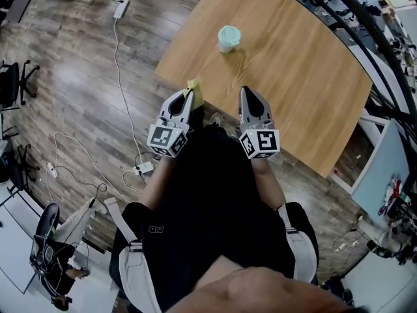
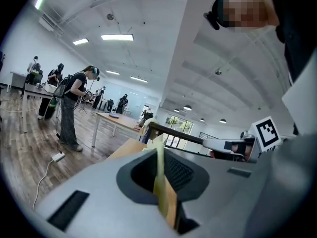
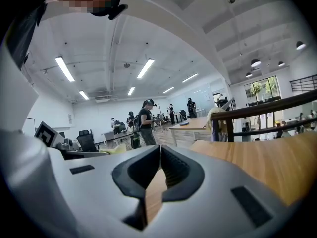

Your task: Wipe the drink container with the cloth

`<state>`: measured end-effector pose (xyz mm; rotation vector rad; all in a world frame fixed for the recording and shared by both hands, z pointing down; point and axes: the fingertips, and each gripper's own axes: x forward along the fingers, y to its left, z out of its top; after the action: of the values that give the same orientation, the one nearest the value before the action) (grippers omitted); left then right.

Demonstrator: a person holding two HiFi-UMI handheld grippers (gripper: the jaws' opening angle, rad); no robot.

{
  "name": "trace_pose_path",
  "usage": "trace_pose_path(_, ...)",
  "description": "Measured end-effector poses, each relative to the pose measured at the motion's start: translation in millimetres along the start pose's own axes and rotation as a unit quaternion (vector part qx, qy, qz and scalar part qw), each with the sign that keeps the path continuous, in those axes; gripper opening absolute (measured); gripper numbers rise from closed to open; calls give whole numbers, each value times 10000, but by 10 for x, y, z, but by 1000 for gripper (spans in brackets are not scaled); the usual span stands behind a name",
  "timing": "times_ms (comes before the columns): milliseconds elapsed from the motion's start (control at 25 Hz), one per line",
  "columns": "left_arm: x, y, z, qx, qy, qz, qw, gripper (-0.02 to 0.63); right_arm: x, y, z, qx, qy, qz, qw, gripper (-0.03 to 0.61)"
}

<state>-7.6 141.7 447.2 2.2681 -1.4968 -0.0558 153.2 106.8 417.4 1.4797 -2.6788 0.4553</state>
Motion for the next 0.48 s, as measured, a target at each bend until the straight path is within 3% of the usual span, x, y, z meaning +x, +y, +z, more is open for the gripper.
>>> trace_pose_path(480, 1138, 684, 46, -184, 484, -587, 9969, 34, 1014, -357, -2, -183, 537, -414, 9975, 34)
